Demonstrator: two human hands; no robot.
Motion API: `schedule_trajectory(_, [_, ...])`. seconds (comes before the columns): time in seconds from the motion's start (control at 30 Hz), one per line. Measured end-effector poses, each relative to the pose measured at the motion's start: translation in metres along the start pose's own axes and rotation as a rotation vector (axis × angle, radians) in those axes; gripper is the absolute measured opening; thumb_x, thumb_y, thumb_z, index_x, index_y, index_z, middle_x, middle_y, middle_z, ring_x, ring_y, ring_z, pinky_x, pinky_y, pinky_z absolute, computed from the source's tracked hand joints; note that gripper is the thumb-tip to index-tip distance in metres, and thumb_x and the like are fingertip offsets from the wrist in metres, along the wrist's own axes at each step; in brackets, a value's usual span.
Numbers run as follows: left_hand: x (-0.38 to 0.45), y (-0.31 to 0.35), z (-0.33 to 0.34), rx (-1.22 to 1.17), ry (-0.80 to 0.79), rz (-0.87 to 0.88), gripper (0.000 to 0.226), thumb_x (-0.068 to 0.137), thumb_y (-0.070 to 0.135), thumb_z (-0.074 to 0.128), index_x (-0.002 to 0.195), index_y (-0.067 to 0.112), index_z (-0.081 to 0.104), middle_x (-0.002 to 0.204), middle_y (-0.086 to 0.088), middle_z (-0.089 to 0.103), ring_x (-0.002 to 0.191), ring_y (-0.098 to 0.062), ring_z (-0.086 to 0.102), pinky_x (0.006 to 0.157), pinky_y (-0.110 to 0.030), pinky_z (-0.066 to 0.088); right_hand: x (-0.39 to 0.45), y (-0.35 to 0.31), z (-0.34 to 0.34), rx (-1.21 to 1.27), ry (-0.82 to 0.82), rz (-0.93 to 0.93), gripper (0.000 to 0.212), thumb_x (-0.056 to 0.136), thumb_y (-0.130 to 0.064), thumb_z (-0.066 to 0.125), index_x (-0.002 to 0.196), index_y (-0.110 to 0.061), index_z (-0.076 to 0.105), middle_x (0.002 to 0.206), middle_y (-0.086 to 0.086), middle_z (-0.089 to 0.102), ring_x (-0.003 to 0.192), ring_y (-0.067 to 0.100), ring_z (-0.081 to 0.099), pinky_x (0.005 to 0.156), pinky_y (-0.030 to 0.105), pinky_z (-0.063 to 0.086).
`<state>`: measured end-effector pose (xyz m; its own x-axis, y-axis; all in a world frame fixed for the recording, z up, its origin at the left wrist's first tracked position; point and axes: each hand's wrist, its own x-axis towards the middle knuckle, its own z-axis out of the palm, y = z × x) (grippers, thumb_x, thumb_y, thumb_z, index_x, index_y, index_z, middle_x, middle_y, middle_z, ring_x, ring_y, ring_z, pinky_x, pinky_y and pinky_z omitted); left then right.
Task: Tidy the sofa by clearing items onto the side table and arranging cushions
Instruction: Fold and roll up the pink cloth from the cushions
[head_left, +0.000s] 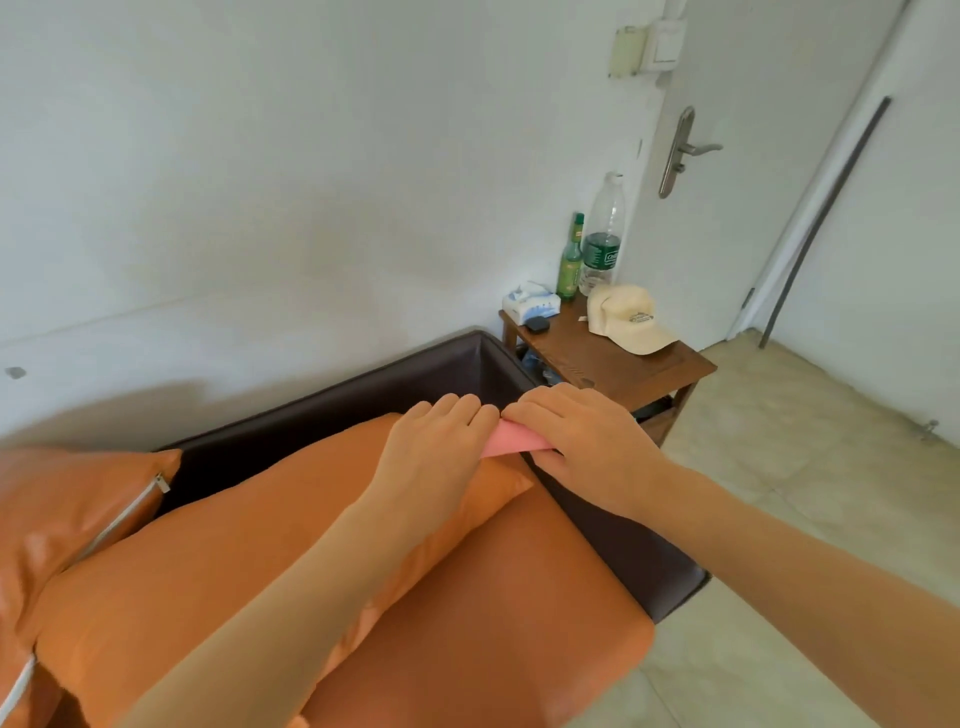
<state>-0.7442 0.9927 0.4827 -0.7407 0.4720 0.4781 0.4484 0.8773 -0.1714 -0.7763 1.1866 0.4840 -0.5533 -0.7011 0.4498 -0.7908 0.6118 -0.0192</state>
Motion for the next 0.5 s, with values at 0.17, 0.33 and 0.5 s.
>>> schedule_trajectory(0.17, [0.056,-0.014,0.045,-0.054,-0.001,0.022,0.046,0.045,0.014,0.092,0.083,0.015,0.066,0.068,0.0,0.057,0.056,-0.018,0.055,0.049,-0.026,0.038,0.019,0.063,0.017,-0.015,-0.023,0.02,0.038,0.075,-0.014,0.062,0.113,-0.015,0.06,0.103,0.002,0.064,0.084,0.023,0.061,0.06,0.037,0.05])
schedule_trajectory(0.33, [0.096,-0.016,0.091,-0.051,-0.02,0.003,0.043,0.05,0.02,0.093,0.084,0.018,0.066,0.07,0.002,0.059,0.059,-0.016,0.055,0.052,-0.028,0.04,0.026,0.112,0.038,-0.005,-0.019,0.056,0.045,0.069,-0.009,0.072,0.112,-0.014,0.061,0.101,0.003,0.064,0.084,0.024,0.063,0.057,0.037,0.051])
schedule_trajectory(0.5, [0.139,-0.012,0.132,-0.019,-0.121,-0.059,0.04,0.052,0.024,0.092,0.083,0.019,0.067,0.071,0.002,0.06,0.061,-0.016,0.056,0.056,-0.029,0.043,0.032,0.167,0.059,0.005,-0.024,0.073,0.034,0.078,-0.021,0.049,0.109,-0.017,0.06,0.099,0.001,0.063,0.081,0.02,0.06,0.057,0.032,0.048])
